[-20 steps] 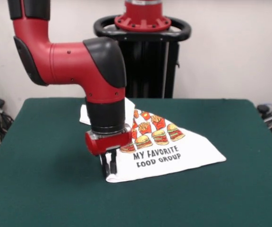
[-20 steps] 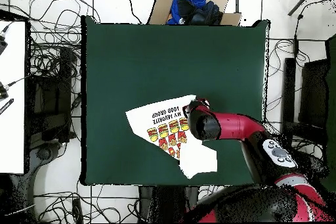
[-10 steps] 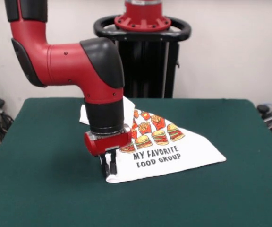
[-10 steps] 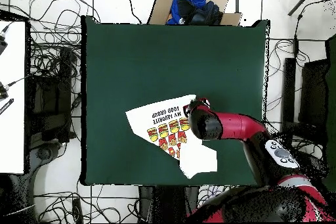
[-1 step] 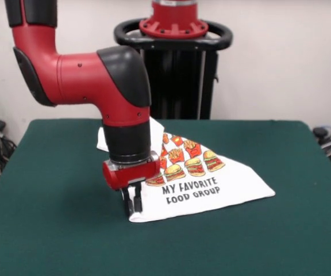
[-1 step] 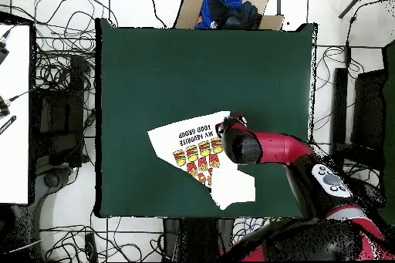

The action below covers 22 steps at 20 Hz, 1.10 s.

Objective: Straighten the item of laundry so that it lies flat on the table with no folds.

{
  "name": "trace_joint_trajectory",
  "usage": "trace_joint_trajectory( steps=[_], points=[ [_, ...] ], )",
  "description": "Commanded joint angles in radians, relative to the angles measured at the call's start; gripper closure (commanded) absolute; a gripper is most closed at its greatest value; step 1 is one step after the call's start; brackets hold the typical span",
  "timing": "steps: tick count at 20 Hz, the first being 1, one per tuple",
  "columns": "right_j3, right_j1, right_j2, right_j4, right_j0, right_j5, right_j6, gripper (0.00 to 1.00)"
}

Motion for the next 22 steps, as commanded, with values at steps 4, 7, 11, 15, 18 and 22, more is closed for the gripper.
trace_joint_trajectory(
  steps=[4,7,11,15,18,22],
  points=[
    [-0.102,-0.007,0.123,-0.054,0.001,0.024,-0.004,1.00],
    [-0.100,-0.021,0.139,-0.059,-0.012,0.020,-0.010,1.00],
    [-0.086,-0.048,0.167,-0.066,-0.035,0.017,-0.018,1.00],
    [-0.101,-0.053,0.156,-0.074,-0.028,0.026,-0.018,1.00],
    [-0.120,-0.051,0.127,-0.084,-0.009,0.026,-0.008,1.00],
    [-0.144,-0.061,0.095,-0.093,0.015,0.022,0.012,1.00]
  ],
)
